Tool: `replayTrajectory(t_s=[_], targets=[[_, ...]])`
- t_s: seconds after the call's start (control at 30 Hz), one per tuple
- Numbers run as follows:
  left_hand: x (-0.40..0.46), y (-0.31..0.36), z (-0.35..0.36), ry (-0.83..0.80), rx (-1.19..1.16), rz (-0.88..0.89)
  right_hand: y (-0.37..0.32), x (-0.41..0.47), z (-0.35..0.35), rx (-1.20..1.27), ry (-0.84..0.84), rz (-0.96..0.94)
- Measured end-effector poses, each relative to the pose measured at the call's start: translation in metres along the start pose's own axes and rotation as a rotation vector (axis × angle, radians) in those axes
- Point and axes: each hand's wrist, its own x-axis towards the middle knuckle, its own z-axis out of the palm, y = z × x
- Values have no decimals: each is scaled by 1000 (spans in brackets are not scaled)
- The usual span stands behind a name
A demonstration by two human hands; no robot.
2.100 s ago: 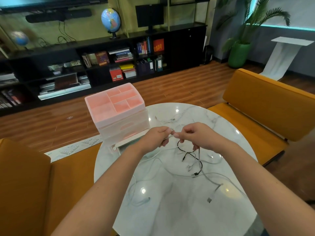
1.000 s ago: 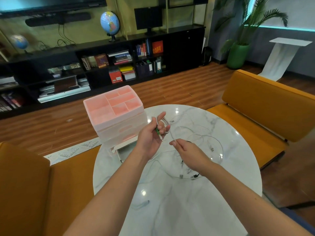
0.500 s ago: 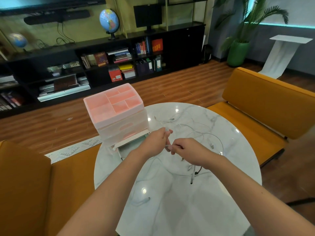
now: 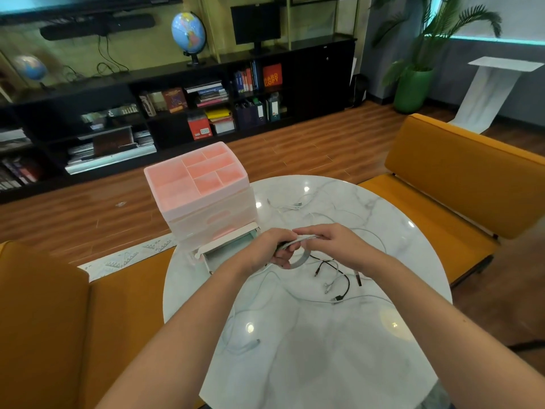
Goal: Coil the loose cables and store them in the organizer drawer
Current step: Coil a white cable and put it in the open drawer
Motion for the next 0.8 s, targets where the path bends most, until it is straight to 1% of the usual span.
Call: replayTrajectory(t_s=[0.03, 0.1, 0.17, 0.27, 0.4, 0.5, 0.63, 0.73, 0.8], targets=[[0, 0, 1, -20, -9, 13, 0, 0, -1, 42, -18, 6], [0, 0, 0, -23, -30, 34, -4, 0, -1, 29, -10, 19], [1, -3, -2, -5, -72, 42, -7, 1, 0, -66, 19, 42], [2, -6, -3, -8, -131, 32, -6, 5, 0, -222, -16, 52], [4, -6, -3, -25, -213, 45, -9, 5, -1, -237, -19, 15], [8, -9, -3, 1, -271, 37, -7, 7, -1, -221, 45, -6], [9, -15, -4, 36, -278, 48, -1, 8, 1, -224, 143, -33], [11, -17, -2, 87, -253, 38, 4, 6, 1, -209, 195, -52], [13, -17, -1, 151, -176, 36, 7, 4, 2, -189, 225, -56]])
